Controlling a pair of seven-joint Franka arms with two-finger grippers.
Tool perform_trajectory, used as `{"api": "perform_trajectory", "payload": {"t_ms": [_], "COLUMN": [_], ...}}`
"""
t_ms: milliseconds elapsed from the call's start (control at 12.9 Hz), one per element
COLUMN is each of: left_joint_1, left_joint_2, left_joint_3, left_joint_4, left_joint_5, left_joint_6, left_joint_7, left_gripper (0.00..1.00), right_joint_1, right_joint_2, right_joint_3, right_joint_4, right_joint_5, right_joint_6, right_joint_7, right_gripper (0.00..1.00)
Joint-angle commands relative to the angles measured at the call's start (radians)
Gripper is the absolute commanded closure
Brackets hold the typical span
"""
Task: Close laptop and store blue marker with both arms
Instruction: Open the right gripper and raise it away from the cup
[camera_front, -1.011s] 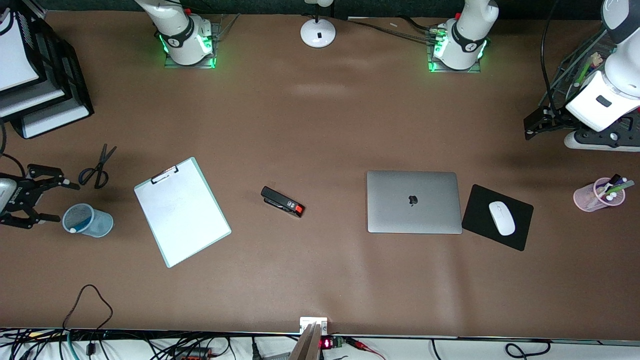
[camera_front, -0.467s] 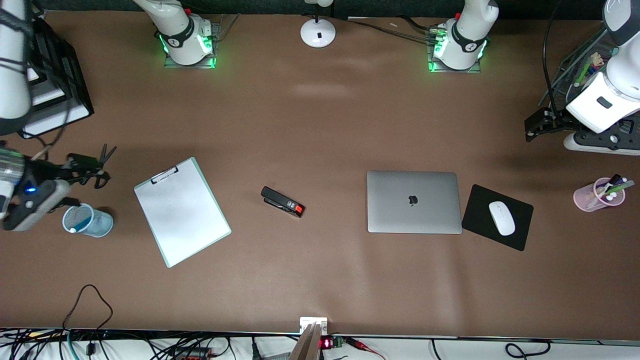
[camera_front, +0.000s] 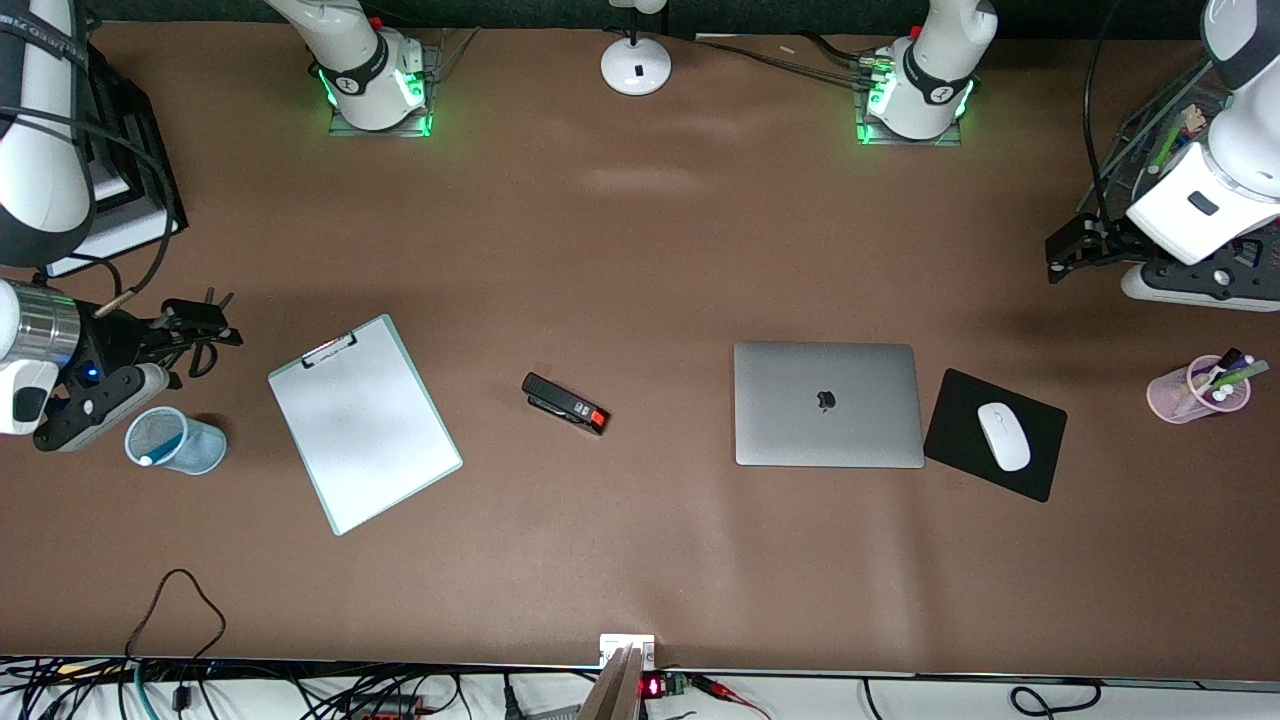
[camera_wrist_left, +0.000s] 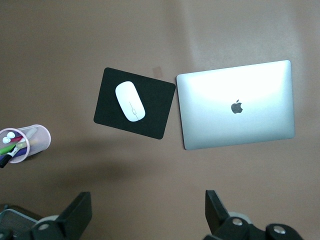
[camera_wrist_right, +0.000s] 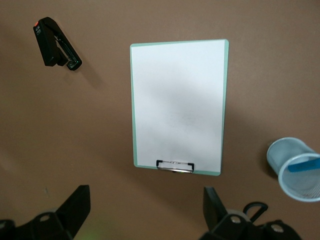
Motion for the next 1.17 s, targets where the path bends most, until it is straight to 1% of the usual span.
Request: {"api": "perform_trajectory", "payload": {"t_ms": [0,156,311,389,622,1089], "left_joint_1": [0.001,0.002,0.010,0.013,0.013,0.001], "left_joint_2": [0.026,0.024,0.026,0.026,0.026,0.026], "left_joint_3": [-0.004,-0.004,-0.004,-0.003,-0.003,-0.006], "left_joint_4": [0.040,0.038,0.037,0.035,0.037,0.038], "left_joint_5": [-0.003,-0.004,-0.004,-0.004,-0.004,-0.001], "left_joint_6": [-0.017,-0.022,-0.019,-0.019,-0.022,-0.022], "left_joint_7": [0.014,0.012,0.011,0.011,0.014,0.017], "left_gripper": [0.00,0.00,0.00,0.00,0.00,0.00], "right_joint_1": [0.060,0.084,0.116,0.120,0.106,0.100], "right_joint_2": [-0.028,-0.039,-0.041,-0.045,-0.044,-0.036], "right_joint_3": [-0.004,-0.003,-0.004,-0.003,-0.015,-0.118], "right_joint_4": [-0.001,-0.003,-0.003,-0.003,0.000,0.042], "right_joint_5": [-0.062,-0.087,-0.142,-0.156,-0.160,-0.157], "right_joint_6": [-0.034,-0.040,-0.042,-0.042,-0.029,-0.023], "right_joint_7": [0.119,0.165,0.232,0.246,0.243,0.278], "right_gripper": [0.00,0.00,0.00,0.00,0.00,0.00]}}
